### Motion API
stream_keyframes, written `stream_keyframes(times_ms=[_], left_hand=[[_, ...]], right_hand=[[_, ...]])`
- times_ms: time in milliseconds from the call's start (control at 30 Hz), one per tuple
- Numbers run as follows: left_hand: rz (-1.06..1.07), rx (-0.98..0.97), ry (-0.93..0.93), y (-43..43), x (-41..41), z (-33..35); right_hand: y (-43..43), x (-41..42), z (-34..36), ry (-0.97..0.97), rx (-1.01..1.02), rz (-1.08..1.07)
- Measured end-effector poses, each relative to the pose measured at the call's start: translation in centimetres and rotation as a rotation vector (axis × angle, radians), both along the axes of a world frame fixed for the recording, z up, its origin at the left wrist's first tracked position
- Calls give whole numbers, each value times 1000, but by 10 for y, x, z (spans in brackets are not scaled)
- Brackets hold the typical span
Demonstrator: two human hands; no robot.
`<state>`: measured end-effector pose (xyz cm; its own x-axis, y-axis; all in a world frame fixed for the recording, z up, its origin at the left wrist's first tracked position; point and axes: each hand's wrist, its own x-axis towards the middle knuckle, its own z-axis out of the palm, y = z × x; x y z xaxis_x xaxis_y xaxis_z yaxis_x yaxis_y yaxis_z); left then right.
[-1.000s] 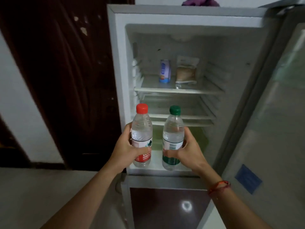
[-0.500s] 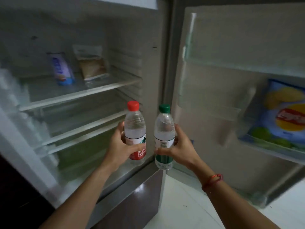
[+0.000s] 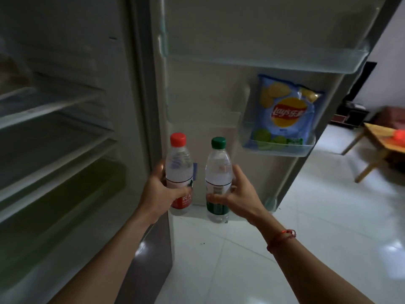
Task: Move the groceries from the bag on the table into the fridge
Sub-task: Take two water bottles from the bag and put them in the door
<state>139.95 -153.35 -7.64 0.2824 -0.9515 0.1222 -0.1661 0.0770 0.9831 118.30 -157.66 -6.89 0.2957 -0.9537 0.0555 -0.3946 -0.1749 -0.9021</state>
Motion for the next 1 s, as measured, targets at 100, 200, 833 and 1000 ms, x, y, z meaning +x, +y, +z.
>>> stream_keyframes(times_ms=[100,200,833,1000], left_hand=[[-7,16,-18,-5,-7,-7],[-5,27,-32,-11,-10,-11],[17,64,-116,-75,-8,-47],[9,90,-138,-89,-14,-64]], right_hand=[[-1,-9,-7,-12,-3,-25],[-6,-12,-11,-19,1,-30],[-71,12,-58,69,-28,-16],[-87,6,-76,59,-8,-46]])
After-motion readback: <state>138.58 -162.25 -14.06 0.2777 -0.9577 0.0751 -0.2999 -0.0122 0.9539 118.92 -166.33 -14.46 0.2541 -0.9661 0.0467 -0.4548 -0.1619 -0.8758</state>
